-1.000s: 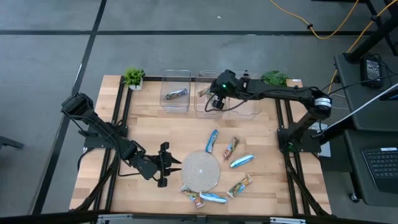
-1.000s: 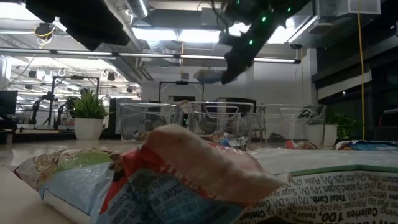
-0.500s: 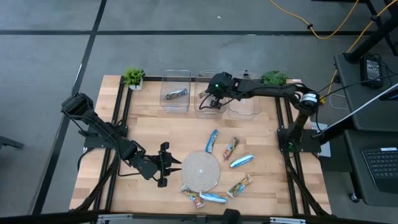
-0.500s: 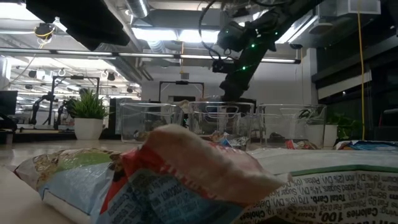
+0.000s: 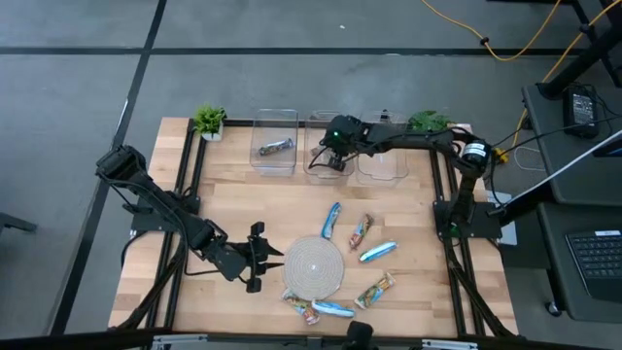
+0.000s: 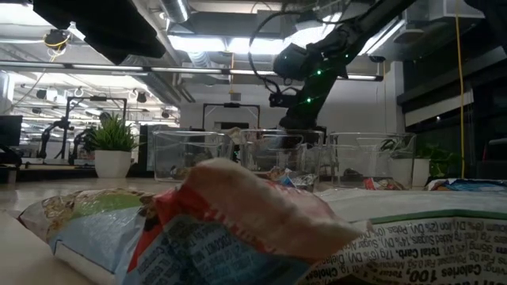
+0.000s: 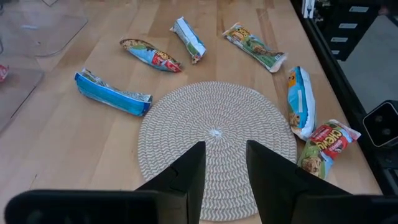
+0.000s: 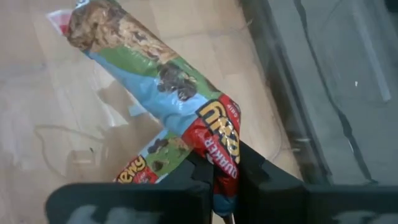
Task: Pick and place Granola Bars by type
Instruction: Put the red granola bar into the center transparent bin
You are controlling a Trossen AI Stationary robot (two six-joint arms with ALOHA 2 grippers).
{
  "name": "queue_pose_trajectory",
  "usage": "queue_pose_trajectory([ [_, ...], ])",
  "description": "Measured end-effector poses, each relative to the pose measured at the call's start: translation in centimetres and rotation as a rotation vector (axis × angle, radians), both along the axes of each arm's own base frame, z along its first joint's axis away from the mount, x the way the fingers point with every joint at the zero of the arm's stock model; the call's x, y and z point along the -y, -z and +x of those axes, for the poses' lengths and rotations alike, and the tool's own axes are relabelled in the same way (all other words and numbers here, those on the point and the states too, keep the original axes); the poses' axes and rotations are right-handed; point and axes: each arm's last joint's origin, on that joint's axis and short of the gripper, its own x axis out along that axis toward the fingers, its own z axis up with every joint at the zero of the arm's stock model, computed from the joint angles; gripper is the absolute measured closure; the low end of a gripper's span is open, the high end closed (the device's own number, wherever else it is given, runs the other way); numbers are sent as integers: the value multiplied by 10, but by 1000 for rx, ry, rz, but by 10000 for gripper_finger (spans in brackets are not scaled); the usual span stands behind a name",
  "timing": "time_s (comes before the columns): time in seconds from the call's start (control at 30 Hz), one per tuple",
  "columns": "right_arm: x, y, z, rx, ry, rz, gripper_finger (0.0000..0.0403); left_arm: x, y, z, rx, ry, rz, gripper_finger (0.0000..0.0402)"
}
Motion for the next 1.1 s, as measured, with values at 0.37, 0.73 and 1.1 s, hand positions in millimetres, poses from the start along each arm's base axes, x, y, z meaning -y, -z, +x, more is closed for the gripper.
queue_pose_trajectory([
  [0.37,2,18,4,-39,4,20,367,0,0,0,0,0,-1,293],
  [0.73,3,23,4,-52,4,27,344,0,0,0,0,0,-1,291],
  [1.1,3,23,4,-55,-2,24,292,0,0,0,0,1,0,291],
])
